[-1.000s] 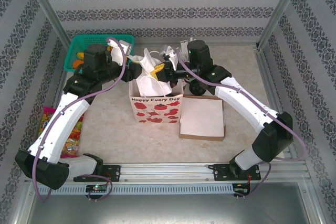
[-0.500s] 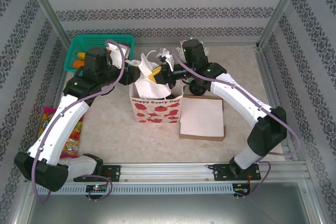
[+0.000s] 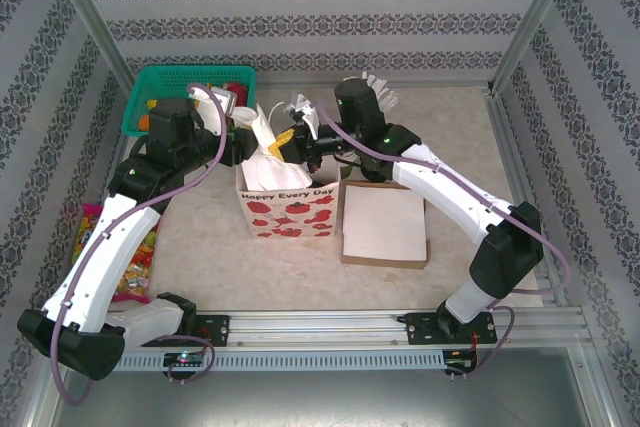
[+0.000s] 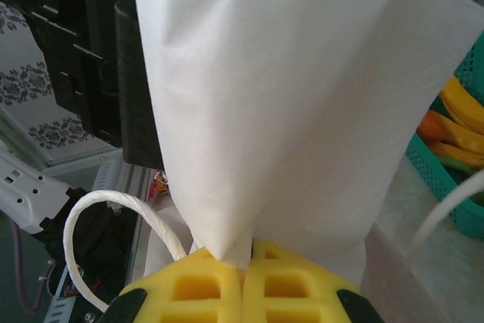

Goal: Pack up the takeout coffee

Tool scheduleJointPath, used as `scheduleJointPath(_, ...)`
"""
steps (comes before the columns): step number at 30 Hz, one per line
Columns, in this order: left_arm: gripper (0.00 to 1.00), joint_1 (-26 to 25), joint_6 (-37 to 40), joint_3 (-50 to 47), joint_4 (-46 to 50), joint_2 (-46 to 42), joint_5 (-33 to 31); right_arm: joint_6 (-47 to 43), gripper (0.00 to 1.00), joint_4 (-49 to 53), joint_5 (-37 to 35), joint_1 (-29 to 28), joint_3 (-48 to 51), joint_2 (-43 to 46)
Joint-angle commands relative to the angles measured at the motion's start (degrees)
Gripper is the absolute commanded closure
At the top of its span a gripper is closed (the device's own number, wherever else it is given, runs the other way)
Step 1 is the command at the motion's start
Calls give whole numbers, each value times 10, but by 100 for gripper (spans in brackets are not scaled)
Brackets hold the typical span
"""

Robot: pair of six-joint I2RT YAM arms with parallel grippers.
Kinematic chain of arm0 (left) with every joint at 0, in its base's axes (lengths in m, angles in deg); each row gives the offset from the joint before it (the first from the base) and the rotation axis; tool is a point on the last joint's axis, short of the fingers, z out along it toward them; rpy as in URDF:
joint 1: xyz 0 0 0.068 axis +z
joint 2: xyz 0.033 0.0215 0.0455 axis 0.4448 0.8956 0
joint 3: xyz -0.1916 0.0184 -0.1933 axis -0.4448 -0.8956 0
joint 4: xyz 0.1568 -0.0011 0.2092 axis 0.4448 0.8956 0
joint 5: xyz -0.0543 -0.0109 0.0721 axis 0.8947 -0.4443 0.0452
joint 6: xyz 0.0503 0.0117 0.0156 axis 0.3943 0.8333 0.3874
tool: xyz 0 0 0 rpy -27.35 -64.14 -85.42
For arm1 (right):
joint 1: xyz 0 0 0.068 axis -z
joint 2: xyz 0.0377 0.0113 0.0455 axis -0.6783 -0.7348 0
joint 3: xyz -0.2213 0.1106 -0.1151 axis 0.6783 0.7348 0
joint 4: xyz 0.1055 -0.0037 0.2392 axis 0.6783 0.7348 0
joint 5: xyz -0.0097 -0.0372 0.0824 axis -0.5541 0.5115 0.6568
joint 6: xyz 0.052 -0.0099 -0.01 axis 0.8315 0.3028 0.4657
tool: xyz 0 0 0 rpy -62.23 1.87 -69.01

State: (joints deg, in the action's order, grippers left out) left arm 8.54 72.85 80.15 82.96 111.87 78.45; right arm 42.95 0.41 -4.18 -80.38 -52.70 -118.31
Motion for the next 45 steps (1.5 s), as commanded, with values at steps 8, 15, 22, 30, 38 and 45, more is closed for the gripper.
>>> scheduleJointPath(8,27,6,-23,-18,15,-11,-55,-7,99,-30,-40,0,58,-6)
scheduleJointPath(15,30,5,-24,-38,24,0,-33,-26,89,-18,-14,2,57,-2)
scheduleJointPath(22,56,6,-22,-61,-8,-3,-5,-31,61,-7,-3,-1,9,-29)
scheduleJointPath(30,69,6,-15,-70,-31,0,41,-21,51,-10,-84,-10,-39,-57)
scheduleJointPath(38,69,5,-14,-68,-35,-1,49,-28,33,-10,-37,-18,-34,-31)
scheduleJointPath(45,69,6,-17,-70,-36,-5,34,-10,73,-6,-108,-25,-47,-41)
